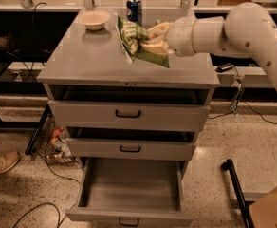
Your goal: Pick green jalapeno chip bag from bottom drawer and place on counter
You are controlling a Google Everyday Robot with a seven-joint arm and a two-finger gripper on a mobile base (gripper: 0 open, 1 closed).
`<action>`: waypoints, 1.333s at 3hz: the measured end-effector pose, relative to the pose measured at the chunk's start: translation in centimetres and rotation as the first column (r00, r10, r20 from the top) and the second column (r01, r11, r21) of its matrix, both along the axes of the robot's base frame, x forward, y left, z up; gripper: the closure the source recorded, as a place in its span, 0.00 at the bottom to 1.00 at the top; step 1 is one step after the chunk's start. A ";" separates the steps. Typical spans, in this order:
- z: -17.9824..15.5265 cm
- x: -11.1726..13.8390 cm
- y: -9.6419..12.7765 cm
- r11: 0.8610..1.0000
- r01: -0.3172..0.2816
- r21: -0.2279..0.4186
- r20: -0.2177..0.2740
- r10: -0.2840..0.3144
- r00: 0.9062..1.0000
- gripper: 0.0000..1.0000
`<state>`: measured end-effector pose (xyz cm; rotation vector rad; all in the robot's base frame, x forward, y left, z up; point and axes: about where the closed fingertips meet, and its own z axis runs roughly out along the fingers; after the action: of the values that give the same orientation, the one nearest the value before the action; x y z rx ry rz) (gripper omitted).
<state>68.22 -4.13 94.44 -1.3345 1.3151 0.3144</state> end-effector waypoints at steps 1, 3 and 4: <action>-1.0 2.3 3.3 0.999 -0.041 0.020 -0.039 0.042 0.998 0.81; -2.5 3.2 6.0 0.997 -0.076 0.026 -0.073 0.078 0.994 0.27; -2.6 3.2 6.3 0.996 -0.080 0.027 -0.074 0.082 0.994 0.04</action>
Offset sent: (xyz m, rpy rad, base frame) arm 0.0470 0.0793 -0.0417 0.0292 0.1138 0.0992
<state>71.39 2.16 91.81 -1.3699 1.3174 0.4388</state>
